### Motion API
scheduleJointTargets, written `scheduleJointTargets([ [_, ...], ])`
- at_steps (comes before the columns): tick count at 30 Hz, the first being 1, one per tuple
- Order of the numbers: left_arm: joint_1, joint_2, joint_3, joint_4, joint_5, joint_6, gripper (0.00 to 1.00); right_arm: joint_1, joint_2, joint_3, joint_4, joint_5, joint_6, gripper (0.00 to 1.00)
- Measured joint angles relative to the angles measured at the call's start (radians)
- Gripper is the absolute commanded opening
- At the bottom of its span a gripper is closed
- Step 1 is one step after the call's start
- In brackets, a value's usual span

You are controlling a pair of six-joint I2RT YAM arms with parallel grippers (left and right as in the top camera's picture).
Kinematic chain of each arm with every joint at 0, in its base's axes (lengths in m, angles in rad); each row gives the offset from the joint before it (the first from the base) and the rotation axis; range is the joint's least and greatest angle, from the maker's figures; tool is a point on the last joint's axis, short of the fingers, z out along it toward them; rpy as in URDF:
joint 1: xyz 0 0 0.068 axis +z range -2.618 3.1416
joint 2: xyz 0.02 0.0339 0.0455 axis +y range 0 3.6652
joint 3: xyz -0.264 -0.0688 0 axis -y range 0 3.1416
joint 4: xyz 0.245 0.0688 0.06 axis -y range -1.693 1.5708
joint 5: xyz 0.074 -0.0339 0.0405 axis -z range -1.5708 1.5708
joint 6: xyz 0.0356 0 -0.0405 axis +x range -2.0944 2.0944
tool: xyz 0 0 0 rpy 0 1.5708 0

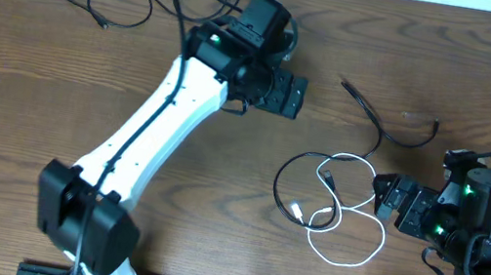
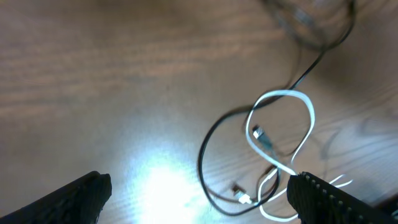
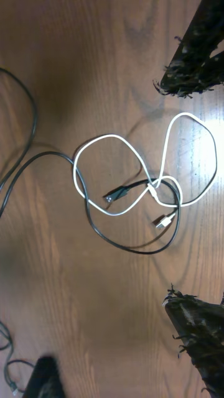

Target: Untangle cables

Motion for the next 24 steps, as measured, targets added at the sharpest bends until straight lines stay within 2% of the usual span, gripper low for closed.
scheduleJointTargets([
  [9, -0.083, 0.125, -0.016, -0.004, 0.022, 0.024, 0.96, 0.000, 0.029, 0.000, 0.016, 0.000, 0.003, 0.99],
  [17, -0.120, 0.205, -0.016, 0.021, 0.015, 0.026, 0.96, 0.000, 0.136, 0.000, 0.011, -0.005, 0.021, 0.99],
  [20, -0.119, 0.231, -0.018, 0.091, -0.002, 0.026, 0.96, 0.000, 0.174, 0.000, 0.012, -0.014, 0.023, 0.99],
  [24, -0.119, 0.238, -0.028, 0.290, -0.006, 0.018, 0.96, 0.000, 0.229, 0.000, 0.015, -0.030, 0.041, 0.99],
])
